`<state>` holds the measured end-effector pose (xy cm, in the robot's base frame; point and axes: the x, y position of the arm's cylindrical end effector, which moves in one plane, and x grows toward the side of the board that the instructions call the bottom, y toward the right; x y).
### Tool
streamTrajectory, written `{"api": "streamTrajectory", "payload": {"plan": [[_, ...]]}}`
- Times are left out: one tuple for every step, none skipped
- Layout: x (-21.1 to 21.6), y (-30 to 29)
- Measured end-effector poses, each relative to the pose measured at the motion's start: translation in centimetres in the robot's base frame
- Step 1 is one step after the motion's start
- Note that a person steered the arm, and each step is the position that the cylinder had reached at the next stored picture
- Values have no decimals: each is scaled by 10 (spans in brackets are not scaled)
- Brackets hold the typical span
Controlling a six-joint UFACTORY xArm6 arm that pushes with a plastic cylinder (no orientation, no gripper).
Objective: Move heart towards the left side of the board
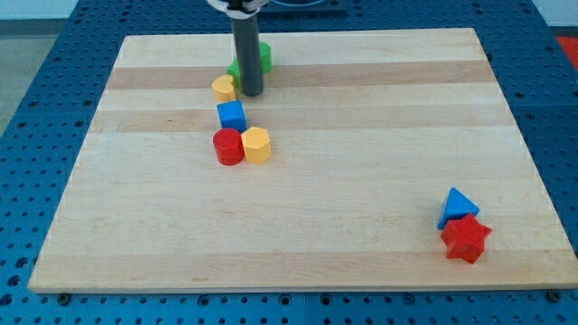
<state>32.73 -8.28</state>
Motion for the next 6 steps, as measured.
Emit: {"api": "streamTrajectory", "payload": {"plan": [[7, -25], [30, -47], [25, -65], [-4, -58], [-32, -54], [-50, -20]]}}
